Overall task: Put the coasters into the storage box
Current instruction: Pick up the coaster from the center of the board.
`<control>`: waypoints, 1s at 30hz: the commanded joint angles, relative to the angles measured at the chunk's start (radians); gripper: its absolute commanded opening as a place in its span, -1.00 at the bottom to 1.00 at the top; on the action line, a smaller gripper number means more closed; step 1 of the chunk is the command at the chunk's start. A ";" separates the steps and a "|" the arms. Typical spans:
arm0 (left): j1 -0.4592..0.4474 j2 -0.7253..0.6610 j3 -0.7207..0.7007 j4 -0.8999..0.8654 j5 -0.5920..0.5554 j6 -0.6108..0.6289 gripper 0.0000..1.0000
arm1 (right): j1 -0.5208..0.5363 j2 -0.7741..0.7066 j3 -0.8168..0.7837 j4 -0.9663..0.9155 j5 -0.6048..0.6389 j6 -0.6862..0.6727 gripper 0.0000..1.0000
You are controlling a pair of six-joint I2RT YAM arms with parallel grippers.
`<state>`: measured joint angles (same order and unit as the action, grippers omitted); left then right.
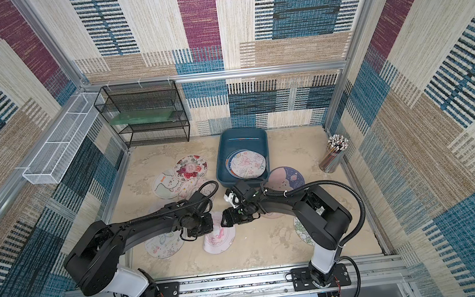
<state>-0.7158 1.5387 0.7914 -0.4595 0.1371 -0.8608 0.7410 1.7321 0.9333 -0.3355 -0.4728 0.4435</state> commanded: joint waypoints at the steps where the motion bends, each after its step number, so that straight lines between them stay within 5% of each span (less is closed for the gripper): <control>1: -0.002 0.008 0.002 -0.058 0.018 0.012 -0.66 | -0.009 -0.002 -0.014 -0.139 0.091 -0.005 0.48; 13: 0.000 -0.087 0.188 -0.229 -0.028 0.078 -0.91 | -0.123 -0.169 -0.106 -0.150 0.057 -0.017 0.61; 22: 0.006 0.026 0.622 -0.361 -0.012 0.191 -0.91 | -0.180 -0.330 -0.211 -0.156 0.036 0.003 0.63; 30: 0.024 0.291 1.061 -0.392 0.072 0.252 -0.91 | -0.199 -0.427 -0.264 -0.152 0.027 0.035 0.64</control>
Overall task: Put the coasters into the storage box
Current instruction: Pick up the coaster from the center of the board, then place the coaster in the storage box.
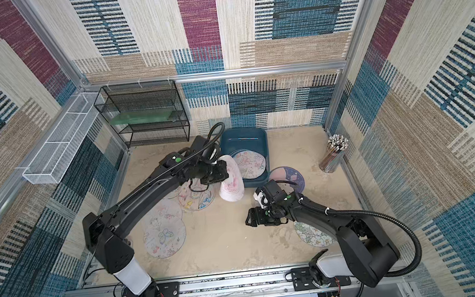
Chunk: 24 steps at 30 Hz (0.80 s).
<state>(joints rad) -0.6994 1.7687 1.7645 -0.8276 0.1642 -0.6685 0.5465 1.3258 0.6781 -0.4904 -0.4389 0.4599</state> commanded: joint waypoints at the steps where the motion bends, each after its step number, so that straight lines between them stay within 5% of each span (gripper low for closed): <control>1: 0.010 0.106 0.146 -0.024 0.052 0.065 -0.91 | -0.006 -0.031 -0.014 0.004 -0.006 0.021 0.64; 13: 0.101 0.691 0.818 -0.085 0.169 0.086 -0.84 | -0.028 -0.133 -0.052 -0.028 0.005 0.046 0.67; 16: 0.128 0.790 0.874 -0.122 0.167 0.082 -0.78 | -0.031 -0.143 -0.048 -0.034 0.006 0.050 0.67; 24: 0.144 0.816 0.805 -0.153 0.089 0.096 0.07 | -0.033 -0.149 -0.032 -0.041 0.005 0.057 0.68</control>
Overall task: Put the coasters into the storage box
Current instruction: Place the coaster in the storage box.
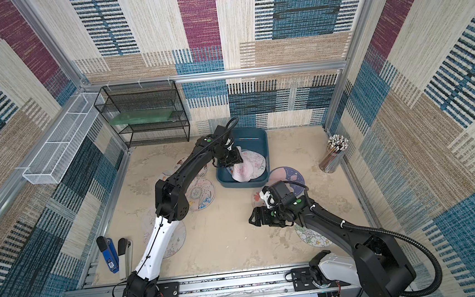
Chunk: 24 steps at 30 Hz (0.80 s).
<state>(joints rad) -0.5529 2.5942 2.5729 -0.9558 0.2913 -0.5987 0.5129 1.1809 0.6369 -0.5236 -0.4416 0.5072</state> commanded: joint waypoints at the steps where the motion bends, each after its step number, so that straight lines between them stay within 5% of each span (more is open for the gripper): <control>1: -0.002 -0.014 -0.005 -0.033 -0.055 0.029 0.19 | 0.001 -0.003 0.011 -0.008 0.006 0.009 0.68; 11: -0.002 -0.118 -0.050 -0.071 -0.145 0.048 0.84 | 0.001 0.030 0.033 -0.007 -0.010 -0.013 0.69; 24: -0.005 -0.256 -0.140 -0.079 -0.184 0.051 0.97 | 0.002 0.052 0.061 -0.006 -0.005 -0.030 0.69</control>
<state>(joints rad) -0.5587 2.3722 2.4493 -1.0149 0.1303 -0.5724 0.5156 1.2293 0.6861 -0.5362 -0.4500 0.4915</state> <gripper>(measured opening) 0.986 0.848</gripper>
